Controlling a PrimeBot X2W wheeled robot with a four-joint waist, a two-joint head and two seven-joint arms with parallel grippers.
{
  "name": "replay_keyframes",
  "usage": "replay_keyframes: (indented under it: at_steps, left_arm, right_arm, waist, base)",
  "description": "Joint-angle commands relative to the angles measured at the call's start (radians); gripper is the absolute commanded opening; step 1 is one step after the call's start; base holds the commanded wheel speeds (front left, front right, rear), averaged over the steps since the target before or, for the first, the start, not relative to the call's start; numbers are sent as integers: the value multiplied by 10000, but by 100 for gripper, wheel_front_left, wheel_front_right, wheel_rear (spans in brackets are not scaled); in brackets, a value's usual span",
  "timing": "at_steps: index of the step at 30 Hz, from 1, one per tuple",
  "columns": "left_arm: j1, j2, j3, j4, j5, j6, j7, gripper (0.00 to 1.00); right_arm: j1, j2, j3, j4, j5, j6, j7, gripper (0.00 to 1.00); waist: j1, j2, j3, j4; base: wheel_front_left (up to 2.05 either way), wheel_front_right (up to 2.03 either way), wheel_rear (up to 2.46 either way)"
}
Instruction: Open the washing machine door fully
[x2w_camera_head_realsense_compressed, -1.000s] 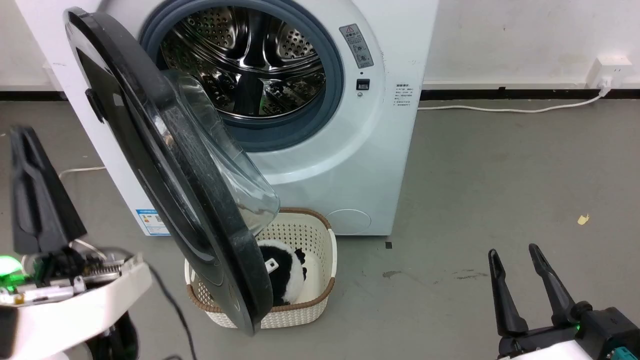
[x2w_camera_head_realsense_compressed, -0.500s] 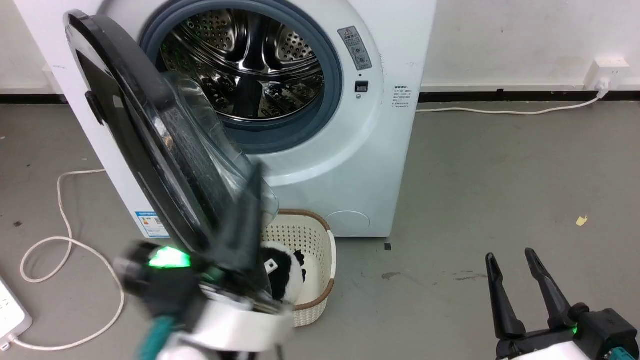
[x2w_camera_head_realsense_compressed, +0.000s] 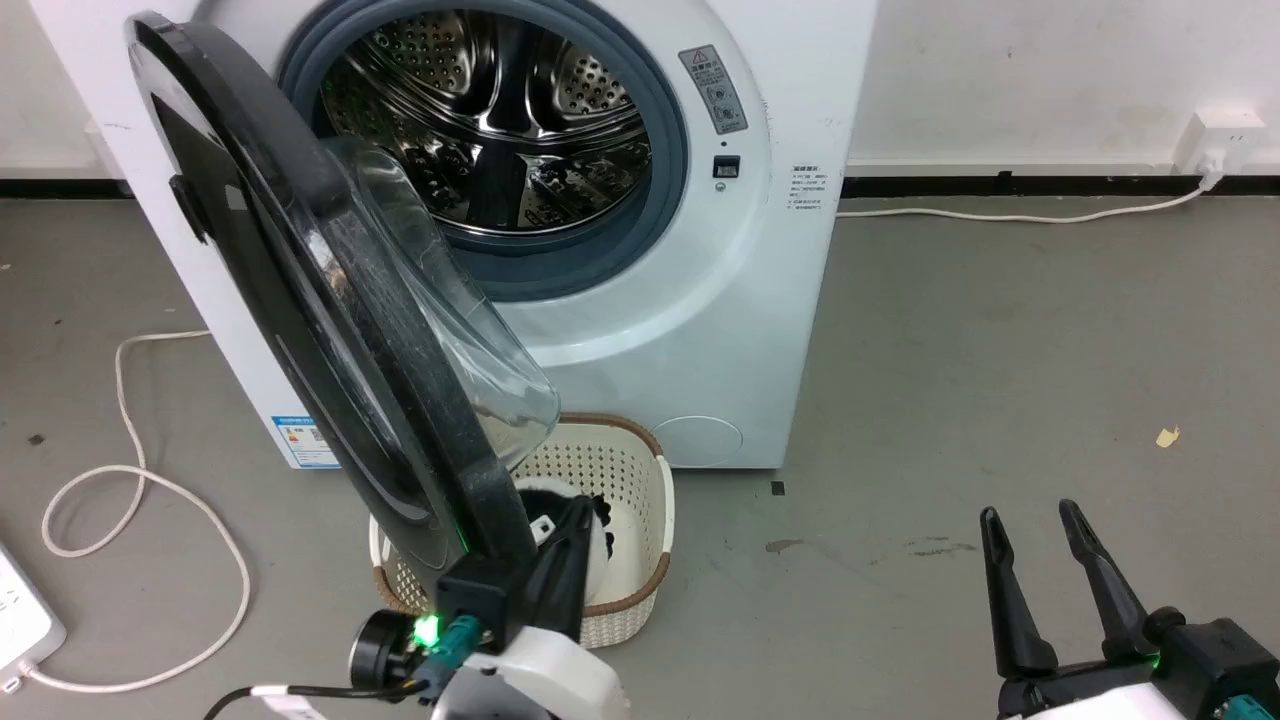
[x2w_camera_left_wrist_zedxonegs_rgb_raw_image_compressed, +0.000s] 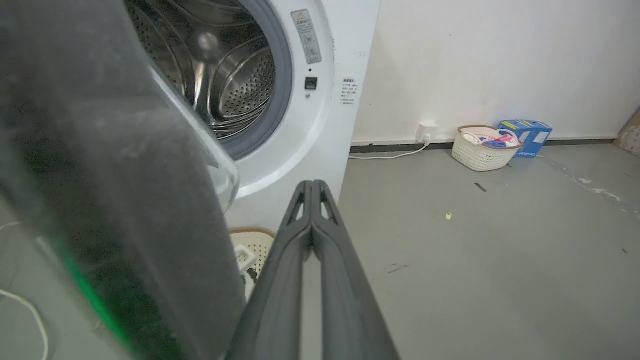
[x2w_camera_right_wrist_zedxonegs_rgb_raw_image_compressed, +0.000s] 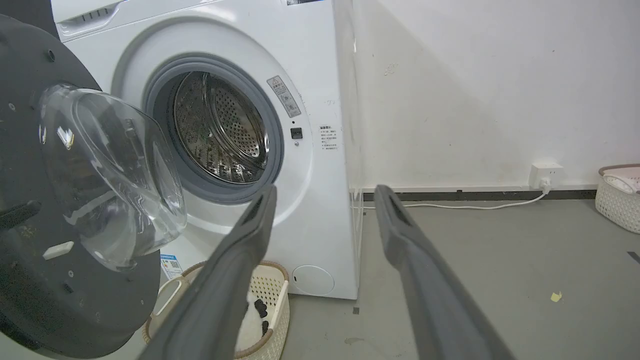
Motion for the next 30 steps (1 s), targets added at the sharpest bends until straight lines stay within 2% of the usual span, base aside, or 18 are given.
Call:
replay_keyframes:
  at_steps: [1, 11, 19, 26, 30]
  left_arm:
    - [-74, 29, 97, 143, -89, 94, -94, 0]
    - [19, 260, 545, 880, -379, 258, -793, 0]
    - [299, 488, 712, 744, -547, 314, -842, 0]
    - [175, 867, 1233, 483, -644, 610, -758, 0]
    - [41, 1236, 1710, 189, -720, 825, -597, 0]
  right_arm:
    - [-1, 56, -13, 22, -15, 10, -43, 100]
    - [133, 61, -247, 30, 29, 10, -43, 100]
    - [279, 61, -177, 52, 66, 10, -43, 100]
    - [294, 62, 98, 73, -3, 10, -43, 100]
    - [135, 62, 177, -17, -112, 10, -43, 100]
  waist:
    - [0, 0, 1, 21]
    - [0, 0, -53, 831]
    - [0, 0, -118, 2236]
    - [0, 0, 167, 3506]
    - [0, 0, 600, 3901]
  base:
    - [0, 0, 0]
    - [0, 0, 0]
    - [0, 0, 0]
    - [0, 0, 0]
    - [0, 0, 0]
